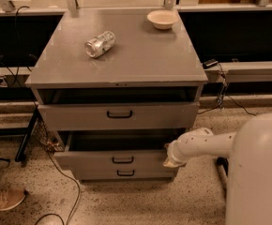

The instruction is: Open middle drawer

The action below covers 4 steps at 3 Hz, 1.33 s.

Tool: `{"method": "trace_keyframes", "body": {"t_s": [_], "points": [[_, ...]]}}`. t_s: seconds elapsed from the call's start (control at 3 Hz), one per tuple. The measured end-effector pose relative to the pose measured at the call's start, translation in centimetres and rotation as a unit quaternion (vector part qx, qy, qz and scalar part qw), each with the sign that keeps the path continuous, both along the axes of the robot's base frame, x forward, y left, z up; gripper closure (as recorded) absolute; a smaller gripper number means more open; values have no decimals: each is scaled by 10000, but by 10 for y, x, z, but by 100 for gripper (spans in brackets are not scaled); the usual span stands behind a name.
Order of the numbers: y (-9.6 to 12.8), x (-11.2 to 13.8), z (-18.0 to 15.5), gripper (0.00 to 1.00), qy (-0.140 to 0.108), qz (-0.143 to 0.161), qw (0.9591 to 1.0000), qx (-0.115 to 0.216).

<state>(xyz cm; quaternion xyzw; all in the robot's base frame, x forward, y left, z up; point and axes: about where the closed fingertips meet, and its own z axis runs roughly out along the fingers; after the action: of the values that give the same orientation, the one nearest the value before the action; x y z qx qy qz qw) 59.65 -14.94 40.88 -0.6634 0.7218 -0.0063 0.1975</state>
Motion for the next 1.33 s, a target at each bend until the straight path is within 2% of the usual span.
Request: {"method": "trace_keyframes", "body": {"t_s": [0.33, 0.67, 1.0, 1.33], "points": [[0, -32, 20, 87, 119, -154, 9998, 58], [0, -81, 38, 100, 347, -321, 9988, 144], [0, -81, 37, 100, 348, -321, 9988, 144], [0, -81, 37, 81, 358, -315, 9988, 145]]}}
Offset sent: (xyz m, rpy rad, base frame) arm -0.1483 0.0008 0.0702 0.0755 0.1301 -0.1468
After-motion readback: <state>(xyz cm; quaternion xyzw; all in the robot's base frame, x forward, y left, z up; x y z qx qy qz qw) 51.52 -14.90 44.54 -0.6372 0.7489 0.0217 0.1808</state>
